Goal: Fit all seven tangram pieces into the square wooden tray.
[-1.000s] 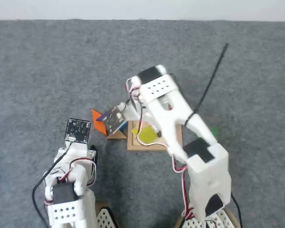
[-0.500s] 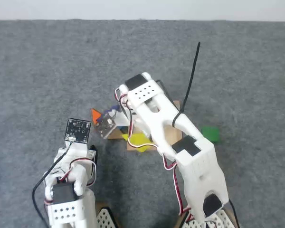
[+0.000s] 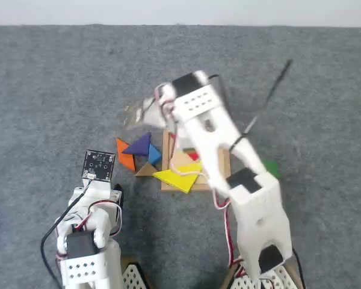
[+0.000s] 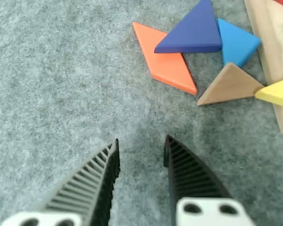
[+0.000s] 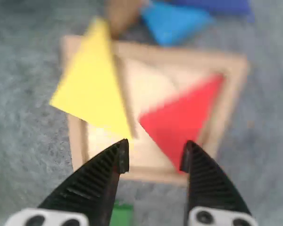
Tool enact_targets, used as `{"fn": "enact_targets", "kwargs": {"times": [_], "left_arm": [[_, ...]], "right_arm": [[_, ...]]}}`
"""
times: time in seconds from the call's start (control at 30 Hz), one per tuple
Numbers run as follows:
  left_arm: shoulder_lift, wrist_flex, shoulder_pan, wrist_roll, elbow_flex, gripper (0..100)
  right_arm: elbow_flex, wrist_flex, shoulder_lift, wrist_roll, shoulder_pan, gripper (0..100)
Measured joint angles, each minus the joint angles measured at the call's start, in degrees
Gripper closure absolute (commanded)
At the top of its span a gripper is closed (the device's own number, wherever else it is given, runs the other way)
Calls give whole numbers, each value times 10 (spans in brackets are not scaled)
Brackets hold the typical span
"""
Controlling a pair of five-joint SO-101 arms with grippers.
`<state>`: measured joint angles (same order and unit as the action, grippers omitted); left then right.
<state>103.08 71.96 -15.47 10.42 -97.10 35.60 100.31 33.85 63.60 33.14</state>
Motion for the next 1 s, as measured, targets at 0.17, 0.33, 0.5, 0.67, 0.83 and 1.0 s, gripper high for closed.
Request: {"fn": "enact_targets", "kwargs": {"times": [0.17,0.33,0.5,0.67,0.83,1.0], "left_arm": [[0,0,0,0,0,852],[0,0,0,0,0,852],[0,0,0,0,0,852],[0,0,0,0,0,852],[0,0,0,0,0,852],[0,0,0,0,0,852]], "right_arm": [[-34,-18,-107,-100,-37,834],[-209,-97,-293,-149,-32,834],[-561,-304,-487,-185,-33,834],[-818,-440,-546,-203,-32,835],[-842,-456,-531,-204,-33,836],[-842,-512,-457,-211,-32,836]]}}
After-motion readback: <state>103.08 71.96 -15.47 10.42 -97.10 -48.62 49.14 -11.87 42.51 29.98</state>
